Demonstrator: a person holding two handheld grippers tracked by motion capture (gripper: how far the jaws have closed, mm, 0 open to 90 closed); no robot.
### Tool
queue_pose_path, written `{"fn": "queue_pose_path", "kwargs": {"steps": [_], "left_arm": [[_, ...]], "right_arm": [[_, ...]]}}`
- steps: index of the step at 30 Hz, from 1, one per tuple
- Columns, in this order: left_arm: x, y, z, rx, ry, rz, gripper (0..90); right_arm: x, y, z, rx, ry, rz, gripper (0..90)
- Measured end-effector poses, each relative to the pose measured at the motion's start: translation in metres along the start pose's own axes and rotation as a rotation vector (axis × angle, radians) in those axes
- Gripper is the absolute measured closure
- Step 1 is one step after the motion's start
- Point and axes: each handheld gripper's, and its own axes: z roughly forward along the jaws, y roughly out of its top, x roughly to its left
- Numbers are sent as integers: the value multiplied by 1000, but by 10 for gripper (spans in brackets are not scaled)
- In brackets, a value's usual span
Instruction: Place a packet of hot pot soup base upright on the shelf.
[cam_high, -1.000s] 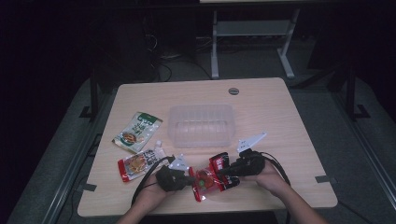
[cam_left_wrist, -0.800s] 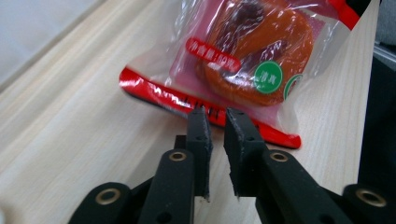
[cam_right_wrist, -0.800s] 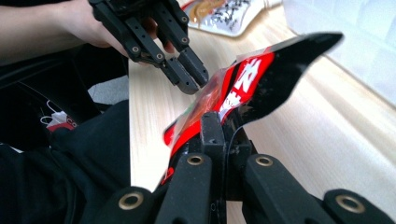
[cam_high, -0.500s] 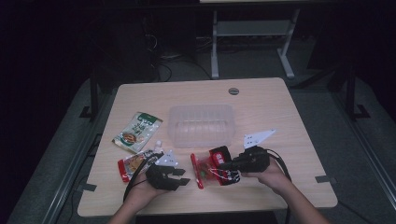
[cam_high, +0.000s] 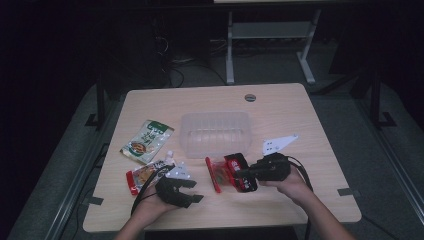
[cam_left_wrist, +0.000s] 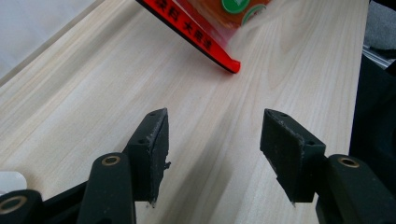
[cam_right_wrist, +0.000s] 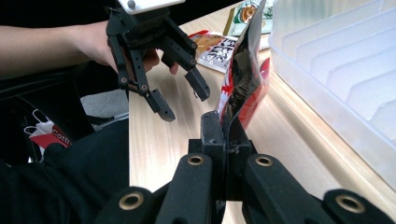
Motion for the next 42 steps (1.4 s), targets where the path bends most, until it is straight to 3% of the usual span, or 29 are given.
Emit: {"fn": "queue_pose_path", "kwargs": {"steps": [11,16,17,23,25,42], "left_arm": [[-1,-1,1,-5,-15,-6,370],[0,-1,1,41,-15,29,332],[-2,-1,3,24,-17,8,331],[0,-1,2,33,-14,27,324],[-1,-2,2,25,-15,8,320],[0,-3,2,38,-26,21,317]], "right_arm": [[-4,20,-15,-40,-33,-22,900],[-7,29,-19,-60,-43,-27,900],[-9,33,-21,-64,-52,-30,900],[-16,43,-24,-85,-68,-32,900],[-20,50,-26,-98,-81,-36,900],[-50,75,-35,-145,-181,-38,900]]}}
